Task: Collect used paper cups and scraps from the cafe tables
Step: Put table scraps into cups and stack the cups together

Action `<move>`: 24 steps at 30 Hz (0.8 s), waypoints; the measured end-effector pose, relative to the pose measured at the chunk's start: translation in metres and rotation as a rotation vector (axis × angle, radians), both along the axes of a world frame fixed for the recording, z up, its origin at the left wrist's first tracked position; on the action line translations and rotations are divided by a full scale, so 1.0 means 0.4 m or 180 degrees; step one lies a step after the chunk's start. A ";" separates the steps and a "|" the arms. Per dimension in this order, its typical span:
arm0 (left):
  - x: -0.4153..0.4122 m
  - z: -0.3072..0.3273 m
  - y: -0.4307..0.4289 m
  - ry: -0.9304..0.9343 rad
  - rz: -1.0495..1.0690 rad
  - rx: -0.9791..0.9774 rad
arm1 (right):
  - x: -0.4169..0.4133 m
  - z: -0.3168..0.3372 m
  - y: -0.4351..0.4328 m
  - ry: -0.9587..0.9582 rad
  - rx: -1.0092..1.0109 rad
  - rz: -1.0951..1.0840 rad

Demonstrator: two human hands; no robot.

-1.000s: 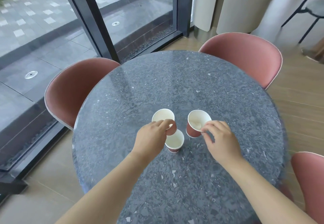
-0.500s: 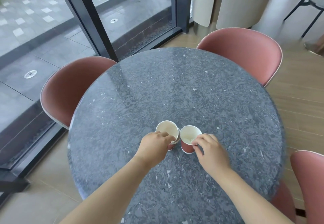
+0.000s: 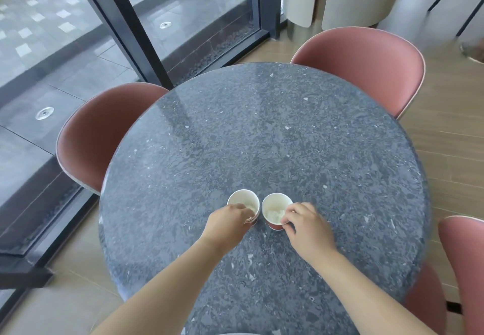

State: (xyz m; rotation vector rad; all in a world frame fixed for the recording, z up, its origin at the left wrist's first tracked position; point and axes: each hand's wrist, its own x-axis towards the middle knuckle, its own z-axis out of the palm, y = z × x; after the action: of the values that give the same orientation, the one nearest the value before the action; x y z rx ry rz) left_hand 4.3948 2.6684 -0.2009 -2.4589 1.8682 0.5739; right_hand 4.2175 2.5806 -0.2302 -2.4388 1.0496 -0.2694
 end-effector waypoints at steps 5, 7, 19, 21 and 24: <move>-0.003 -0.007 -0.003 -0.0205 -0.0069 0.0248 | -0.002 -0.005 0.006 0.0047 0.0063 0.0081; -0.003 0.000 -0.007 -0.0283 -0.0096 0.0333 | 0.003 -0.004 0.007 0.0067 0.0120 0.0133; -0.006 0.098 0.021 -0.0142 0.0186 -0.0319 | 0.004 0.087 0.017 -0.0597 -0.0137 0.0051; -0.009 0.111 0.038 -0.0097 0.0174 -0.0465 | 0.000 0.104 0.027 -0.0685 -0.0149 0.0104; -0.014 0.127 0.069 0.0012 0.0168 -0.0624 | -0.009 0.130 0.053 -0.0810 -0.0158 0.0155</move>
State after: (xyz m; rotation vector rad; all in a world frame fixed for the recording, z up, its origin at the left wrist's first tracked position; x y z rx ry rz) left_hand 4.3891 2.6961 -0.1503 -2.6348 1.9536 0.4148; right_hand 4.2141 2.6017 -0.1782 -2.3914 0.8806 -0.5785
